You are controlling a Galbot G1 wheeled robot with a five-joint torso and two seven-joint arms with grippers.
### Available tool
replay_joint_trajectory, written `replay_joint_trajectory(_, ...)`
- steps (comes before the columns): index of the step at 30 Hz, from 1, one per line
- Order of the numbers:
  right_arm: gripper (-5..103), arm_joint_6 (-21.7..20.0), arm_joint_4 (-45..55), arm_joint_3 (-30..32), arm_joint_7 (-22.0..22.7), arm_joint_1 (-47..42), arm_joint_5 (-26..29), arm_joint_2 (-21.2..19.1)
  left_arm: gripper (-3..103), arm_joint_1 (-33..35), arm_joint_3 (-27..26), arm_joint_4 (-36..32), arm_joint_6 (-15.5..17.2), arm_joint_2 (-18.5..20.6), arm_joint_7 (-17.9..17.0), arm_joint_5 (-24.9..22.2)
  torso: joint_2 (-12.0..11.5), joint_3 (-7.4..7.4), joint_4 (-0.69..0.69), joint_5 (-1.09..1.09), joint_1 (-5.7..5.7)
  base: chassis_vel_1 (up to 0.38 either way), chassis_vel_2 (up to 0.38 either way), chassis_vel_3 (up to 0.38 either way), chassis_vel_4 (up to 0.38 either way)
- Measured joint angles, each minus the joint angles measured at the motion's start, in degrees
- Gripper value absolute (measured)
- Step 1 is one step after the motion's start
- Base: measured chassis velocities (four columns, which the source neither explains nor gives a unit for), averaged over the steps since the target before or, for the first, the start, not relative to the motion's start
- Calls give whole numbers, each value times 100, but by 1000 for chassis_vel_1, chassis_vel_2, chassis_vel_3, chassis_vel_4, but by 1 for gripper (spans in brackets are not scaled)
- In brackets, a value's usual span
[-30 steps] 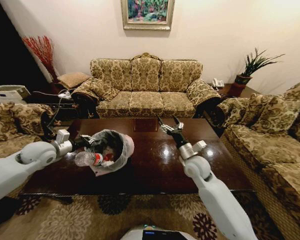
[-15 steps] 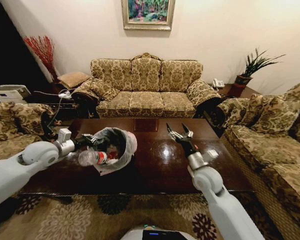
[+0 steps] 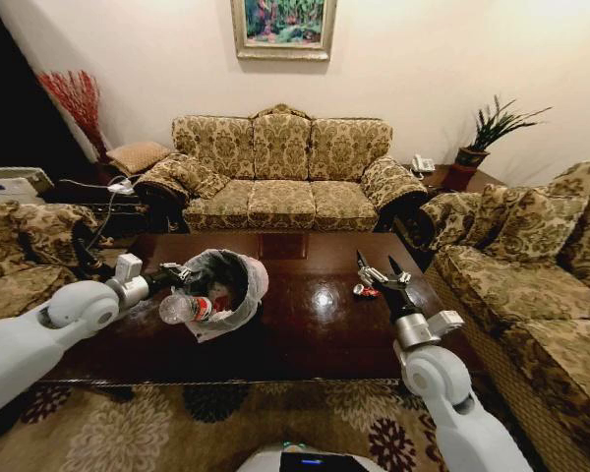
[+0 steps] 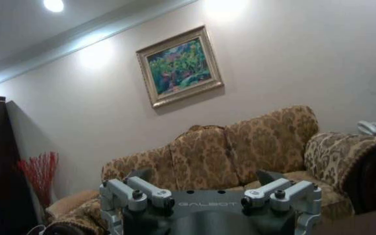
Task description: Move to the front of the table and place the trash on the table into the trash bin.
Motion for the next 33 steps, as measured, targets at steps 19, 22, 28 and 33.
replay_joint_trajectory(19, 100, -428, -309, 102, 182, 49, -23, -96, 2, -18, 13, -79, -30, -106, -117, -21, 0, 0, -1, -1, 0, -135, -135, 134, 134)
replay_joint_trajectory(22, 100, -644, -691, -17, 274, 321, 7, -147, 2, -20, 15, -92, -30, -91, -122, -29, 0, 1, -2, 2, 0, -93, -104, 90, 126)
replay_joint_trajectory(28, 100, -1830, -1952, -939, 1564, 1888, 989, 29, 2, -19, 49, -173, -17, -83, -177, -51, 0, 1, 3, -4, 1, -12, -10, 2, 7)
replay_joint_trajectory(33, 100, -1846, -3000, -1254, 1326, 2554, 357, 63, 2, -3, 48, -207, 0, -76, -193, -59, -1, 1, 5, -3, 2, 11, 22, 2, -3)
